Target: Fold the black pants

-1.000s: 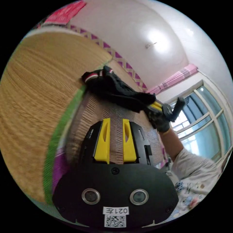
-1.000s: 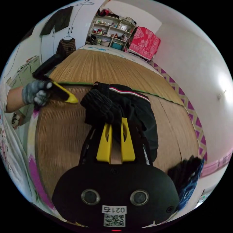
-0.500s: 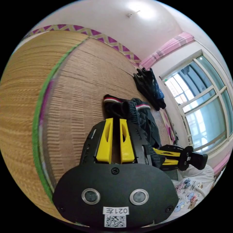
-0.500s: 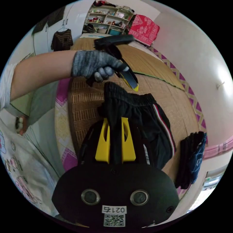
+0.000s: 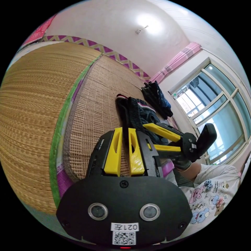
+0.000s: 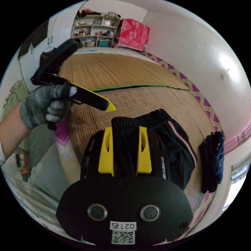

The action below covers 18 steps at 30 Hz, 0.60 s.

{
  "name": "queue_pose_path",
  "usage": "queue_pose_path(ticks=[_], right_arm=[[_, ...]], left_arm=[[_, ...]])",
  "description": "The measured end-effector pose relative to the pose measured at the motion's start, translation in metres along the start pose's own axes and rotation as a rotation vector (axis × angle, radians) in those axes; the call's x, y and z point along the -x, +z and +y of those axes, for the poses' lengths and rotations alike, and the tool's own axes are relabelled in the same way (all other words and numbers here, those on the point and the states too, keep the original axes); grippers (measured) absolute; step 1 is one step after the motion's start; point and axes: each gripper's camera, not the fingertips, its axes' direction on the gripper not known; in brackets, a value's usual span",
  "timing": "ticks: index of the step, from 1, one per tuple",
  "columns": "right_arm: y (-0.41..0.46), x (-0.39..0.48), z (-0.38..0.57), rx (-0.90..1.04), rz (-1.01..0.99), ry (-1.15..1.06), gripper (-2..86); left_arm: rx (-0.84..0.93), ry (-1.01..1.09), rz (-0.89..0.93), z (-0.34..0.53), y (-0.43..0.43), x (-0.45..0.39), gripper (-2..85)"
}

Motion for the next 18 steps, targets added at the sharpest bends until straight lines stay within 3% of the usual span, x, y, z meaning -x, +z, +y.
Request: queue_pose_path(ticks=[3,8,13,18], right_arm=[[-0.006,-0.035,0.013,-0.005,-0.015,0.049,6.6],[-0.101,-0.185,0.107,-0.355,-0.307,0.386,4.8],[-0.188,-0.310,0.245,-0.560,-0.281,0.646,4.8],[-0.225,-0.402,0.423,-0.612,-0.201,1.017,5.0]], left_arm=[[-0.009,-0.018,0.008,0.016,0.000,0.001,3.3],[-0.008,-0.013,0.004,0.034,0.004,-0.003,2.8],[0.000,-0.002,0.041,0.040,0.031,-0.018,2.8],[0.013,0.006,0.044,0.048,0.064,-0.031,3.0]])
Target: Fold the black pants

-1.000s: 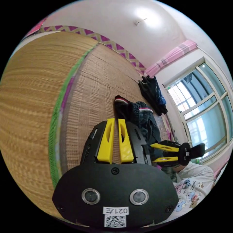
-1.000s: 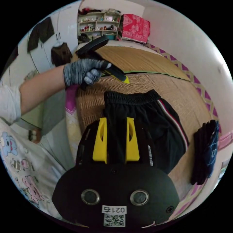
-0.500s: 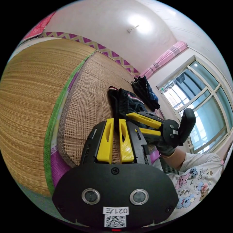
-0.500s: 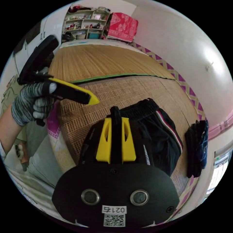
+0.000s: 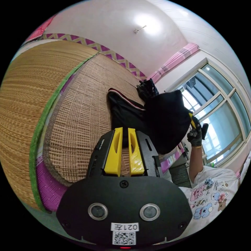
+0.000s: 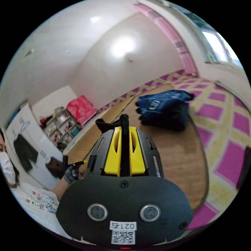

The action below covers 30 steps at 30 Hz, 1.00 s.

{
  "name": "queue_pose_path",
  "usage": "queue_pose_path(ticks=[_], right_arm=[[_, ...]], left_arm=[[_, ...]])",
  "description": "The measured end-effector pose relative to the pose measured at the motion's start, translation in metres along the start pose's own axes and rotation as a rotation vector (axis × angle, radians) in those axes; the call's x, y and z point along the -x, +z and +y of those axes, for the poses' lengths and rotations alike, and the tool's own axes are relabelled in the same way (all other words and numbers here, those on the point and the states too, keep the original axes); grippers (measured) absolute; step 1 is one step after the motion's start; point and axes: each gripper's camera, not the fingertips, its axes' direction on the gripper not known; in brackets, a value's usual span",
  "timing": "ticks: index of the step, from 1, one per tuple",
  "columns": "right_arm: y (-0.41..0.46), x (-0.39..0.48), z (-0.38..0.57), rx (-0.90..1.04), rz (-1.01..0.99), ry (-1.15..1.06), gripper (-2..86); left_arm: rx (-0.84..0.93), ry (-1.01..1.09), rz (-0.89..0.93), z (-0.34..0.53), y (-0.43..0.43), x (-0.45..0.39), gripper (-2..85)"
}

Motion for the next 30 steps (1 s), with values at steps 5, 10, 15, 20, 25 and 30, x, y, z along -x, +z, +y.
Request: queue_pose_path(ticks=[5,10,15,20,25,30], right_arm=[[-0.059,-0.183,0.048,0.119,0.094,0.414,5.7],[-0.125,-0.233,0.064,-0.042,0.051,0.524,5.6],[-0.097,-0.182,-0.007,0.073,0.056,0.105,4.5],[0.027,-0.138,-0.067,0.340,0.234,-0.278,5.0],[0.054,-0.187,-0.119,0.352,0.238,-0.153,6.5],[0.032,-0.275,-0.162,0.436,0.081,0.008,13.4]], left_arm=[[0.029,-0.014,-0.020,0.012,0.031,-0.003,3.0],[0.032,0.012,-0.056,0.028,0.046,-0.018,2.8],[0.047,0.127,-0.041,0.032,0.069,-0.060,2.7],[0.098,0.244,0.001,0.031,0.120,-0.113,3.2],[0.126,0.296,0.046,0.042,0.157,-0.149,3.7],[0.121,0.271,0.036,0.055,0.160,-0.143,3.5]])
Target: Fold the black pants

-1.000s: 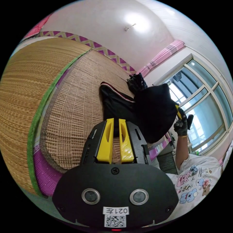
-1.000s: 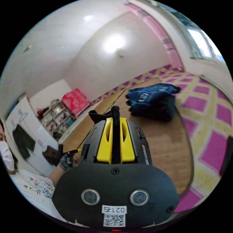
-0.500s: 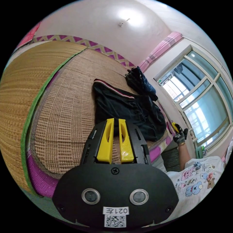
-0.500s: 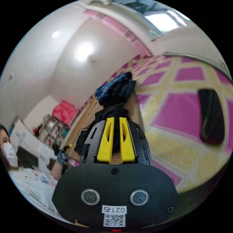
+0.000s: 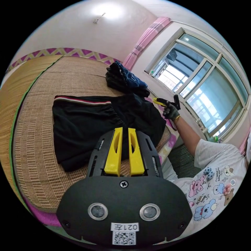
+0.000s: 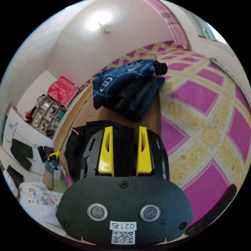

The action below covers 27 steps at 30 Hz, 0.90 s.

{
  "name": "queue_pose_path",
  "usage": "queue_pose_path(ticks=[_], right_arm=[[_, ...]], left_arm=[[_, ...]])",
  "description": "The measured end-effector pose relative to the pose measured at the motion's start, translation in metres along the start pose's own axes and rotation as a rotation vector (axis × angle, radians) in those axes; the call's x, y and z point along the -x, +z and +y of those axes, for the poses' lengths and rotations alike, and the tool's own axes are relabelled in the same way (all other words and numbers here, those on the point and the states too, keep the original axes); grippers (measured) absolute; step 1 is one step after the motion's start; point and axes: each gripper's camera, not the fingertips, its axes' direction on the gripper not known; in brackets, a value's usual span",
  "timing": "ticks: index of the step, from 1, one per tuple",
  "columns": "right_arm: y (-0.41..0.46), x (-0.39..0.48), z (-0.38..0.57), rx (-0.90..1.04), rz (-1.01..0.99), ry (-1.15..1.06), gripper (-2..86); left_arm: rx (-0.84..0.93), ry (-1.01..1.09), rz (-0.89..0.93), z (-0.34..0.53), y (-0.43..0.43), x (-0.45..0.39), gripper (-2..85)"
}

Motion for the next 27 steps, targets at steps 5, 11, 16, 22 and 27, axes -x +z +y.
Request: queue_pose_path(ticks=[5,11,16,22,27], right_arm=[[0.029,-0.064,-0.021,0.221,-0.357,0.017,13.9],[0.068,-0.082,-0.031,0.319,-0.612,0.049,8.6],[-0.001,-0.046,-0.027,0.176,-0.497,-0.111,4.8],[-0.057,-0.001,-0.002,0.039,-0.121,-0.219,5.7],[-0.012,-0.045,0.017,0.153,0.005,0.036,9.8]], left_arm=[[0.006,-0.040,-0.013,0.005,0.014,0.008,2.9],[0.012,-0.088,-0.021,0.008,0.038,0.014,2.0],[0.023,-0.101,-0.028,0.006,0.052,0.020,0.9],[0.011,-0.119,-0.008,0.000,0.075,0.028,-0.4],[0.012,-0.117,0.029,-0.004,0.087,0.022,-0.8]])
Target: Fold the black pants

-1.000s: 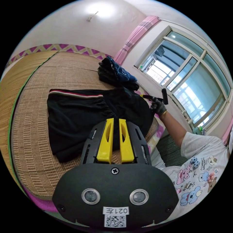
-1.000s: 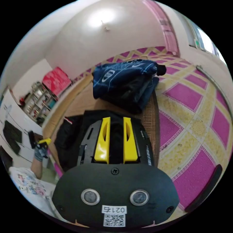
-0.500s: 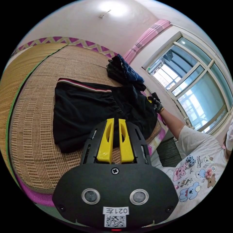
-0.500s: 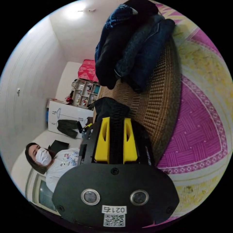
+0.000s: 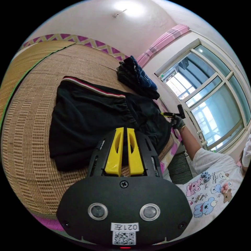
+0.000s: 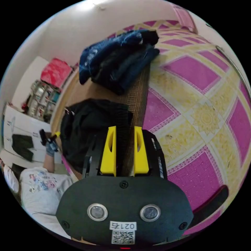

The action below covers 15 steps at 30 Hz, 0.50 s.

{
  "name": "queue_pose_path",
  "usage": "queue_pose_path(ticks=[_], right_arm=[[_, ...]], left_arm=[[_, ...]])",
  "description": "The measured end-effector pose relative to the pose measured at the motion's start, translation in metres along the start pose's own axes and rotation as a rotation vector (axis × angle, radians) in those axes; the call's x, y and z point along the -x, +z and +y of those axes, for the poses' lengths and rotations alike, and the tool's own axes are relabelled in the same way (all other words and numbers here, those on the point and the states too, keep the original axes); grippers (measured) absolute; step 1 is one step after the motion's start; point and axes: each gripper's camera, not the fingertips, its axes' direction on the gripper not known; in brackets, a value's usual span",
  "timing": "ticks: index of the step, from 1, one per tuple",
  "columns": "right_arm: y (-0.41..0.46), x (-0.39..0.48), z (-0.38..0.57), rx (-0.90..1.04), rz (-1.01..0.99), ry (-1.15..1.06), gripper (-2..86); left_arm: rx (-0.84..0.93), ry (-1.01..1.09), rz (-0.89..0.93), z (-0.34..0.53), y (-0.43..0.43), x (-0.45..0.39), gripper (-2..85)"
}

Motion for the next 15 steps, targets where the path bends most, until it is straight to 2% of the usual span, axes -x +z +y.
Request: queue_pose_path(ticks=[2,4,7,10,11,13,15], right_arm=[[-0.039,0.005,0.019,-0.215,-0.103,-0.003,9.2],[-0.052,0.017,0.028,-0.268,-0.152,-0.049,8.6],[-0.023,0.047,0.028,-0.140,-0.155,-0.159,7.0],[0.040,0.063,0.028,0.032,0.095,-0.162,4.3],[0.036,0.059,0.035,-0.049,0.075,-0.130,2.2],[0.031,0.054,0.038,-0.042,0.012,-0.069,2.2],[0.019,0.067,0.050,-0.115,0.052,-0.087,3.4]], left_arm=[[-0.001,0.022,-0.018,0.001,-0.004,-0.004,-0.8],[0.007,0.040,-0.038,0.002,-0.008,-0.005,-0.9],[0.010,0.046,-0.029,-0.002,-0.006,-0.006,-0.9],[0.000,0.050,-0.010,-0.008,0.000,-0.013,-0.8],[0.000,0.054,-0.005,-0.010,0.001,-0.016,-0.8],[0.006,0.078,-0.004,-0.016,0.005,-0.027,-0.6],[0.017,0.105,-0.012,-0.022,0.009,-0.036,-0.1]])
